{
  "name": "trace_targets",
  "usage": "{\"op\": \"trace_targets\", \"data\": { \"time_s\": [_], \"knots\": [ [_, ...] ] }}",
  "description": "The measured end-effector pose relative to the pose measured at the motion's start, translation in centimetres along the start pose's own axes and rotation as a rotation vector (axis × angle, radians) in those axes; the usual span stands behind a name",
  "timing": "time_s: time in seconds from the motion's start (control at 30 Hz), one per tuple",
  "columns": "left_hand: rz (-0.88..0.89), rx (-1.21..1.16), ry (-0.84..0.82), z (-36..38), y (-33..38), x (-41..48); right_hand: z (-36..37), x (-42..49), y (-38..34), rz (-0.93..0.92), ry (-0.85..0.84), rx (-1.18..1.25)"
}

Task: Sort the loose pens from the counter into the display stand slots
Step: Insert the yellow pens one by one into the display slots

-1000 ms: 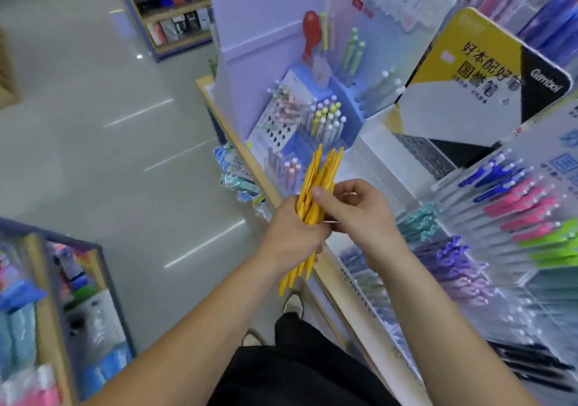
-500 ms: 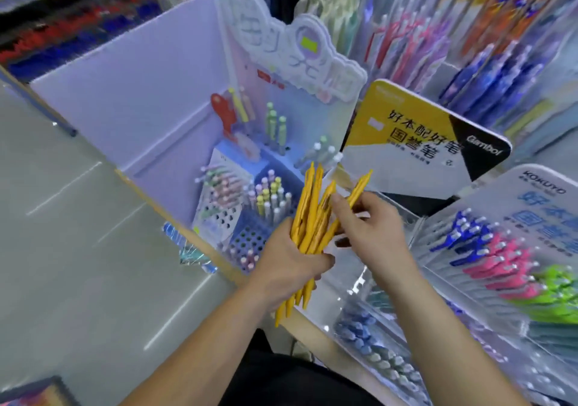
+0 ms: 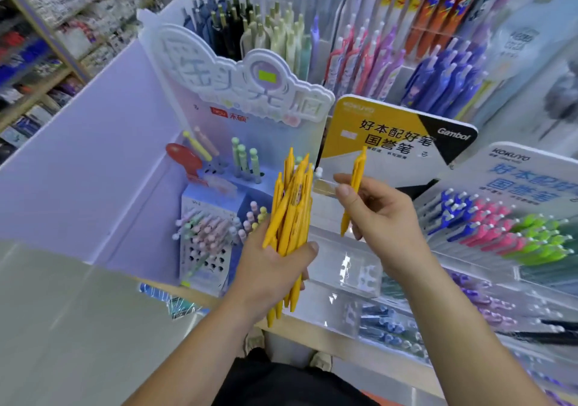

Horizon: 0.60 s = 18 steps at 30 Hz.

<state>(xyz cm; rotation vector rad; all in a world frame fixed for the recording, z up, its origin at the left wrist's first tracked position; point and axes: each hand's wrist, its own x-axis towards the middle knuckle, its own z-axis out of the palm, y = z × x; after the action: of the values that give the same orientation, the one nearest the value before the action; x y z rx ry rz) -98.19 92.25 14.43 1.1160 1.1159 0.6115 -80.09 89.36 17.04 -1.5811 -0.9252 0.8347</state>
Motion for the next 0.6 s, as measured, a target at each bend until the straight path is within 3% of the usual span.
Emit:
{"op": "trace_targets", "data": {
  "time_s": [0.2,0.6],
  "knots": [
    [0.079,-0.022,0.123,1.6,0.5,2.0,0.5,1.0,-0.3,-0.044,0.23,-0.085],
    [0.049,-0.001,0.021,0.5,0.6,2.7,2.5,4.1,1.6,-0.107,0.266,-0.346]
  ]
}}
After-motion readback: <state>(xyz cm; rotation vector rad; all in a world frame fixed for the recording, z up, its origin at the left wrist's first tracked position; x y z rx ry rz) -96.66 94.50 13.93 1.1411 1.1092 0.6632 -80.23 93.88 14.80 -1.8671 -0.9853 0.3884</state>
